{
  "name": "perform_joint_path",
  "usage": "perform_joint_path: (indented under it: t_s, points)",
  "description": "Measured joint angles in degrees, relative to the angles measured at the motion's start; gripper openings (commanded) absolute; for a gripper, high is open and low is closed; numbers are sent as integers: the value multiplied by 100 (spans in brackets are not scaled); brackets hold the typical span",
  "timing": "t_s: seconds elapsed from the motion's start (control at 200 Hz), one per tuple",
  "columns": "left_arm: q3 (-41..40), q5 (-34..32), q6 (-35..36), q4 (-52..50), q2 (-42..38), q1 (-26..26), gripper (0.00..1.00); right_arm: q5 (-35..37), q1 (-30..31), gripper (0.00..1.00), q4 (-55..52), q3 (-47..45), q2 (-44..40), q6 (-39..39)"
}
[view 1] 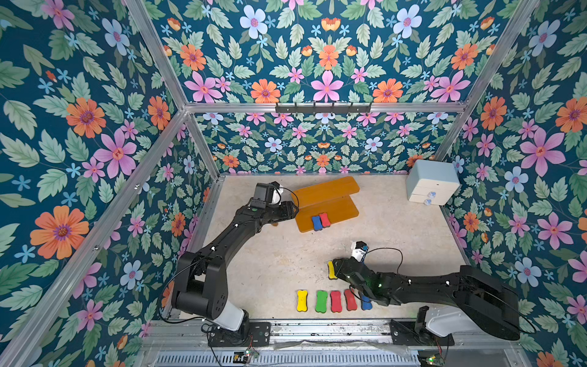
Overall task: Remove the whiteboard erasers from the shelf
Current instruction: Place the whiteboard eraser at the center of the board, then pick up the whiteboard eraser from the shelf.
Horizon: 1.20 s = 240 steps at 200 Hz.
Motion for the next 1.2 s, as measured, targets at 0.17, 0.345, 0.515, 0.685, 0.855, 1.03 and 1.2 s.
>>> perform_joint_path:
  t_s: [0.17, 0.345, 0.515, 0.685, 0.855, 1.03, 1.2]
  points:
    - [481, -83, 0, -35, 297, 2, 64, -623, -846, 32, 435, 52, -26, -710]
    - [1128, -400, 0, -136, 750, 11, 59, -1526, -1856, 33, 1128, 264, 415, -1370]
    - [1698, -619, 0, -149, 1255, 26, 56, -2398, -2616, 33, 1722, 699, 1137, -1792]
    - [1768, -566, -4, -144, 1541, 33, 53, -3058, -3075, 33, 2098, 1285, 1974, -2052]
    - [1725, -494, -35, -116, 1679, 33, 51, -3410, -3180, 33, 2210, 1735, 2544, -2201]
    - [1731, -376, -37, -79, 1709, 37, 50, -3595, -3187, 33, 2247, 2055, 2983, -2236]
    - [1729, -269, -37, -35, 1731, 39, 49, -3620, -3191, 35, 2247, 2253, 3206, -2236]
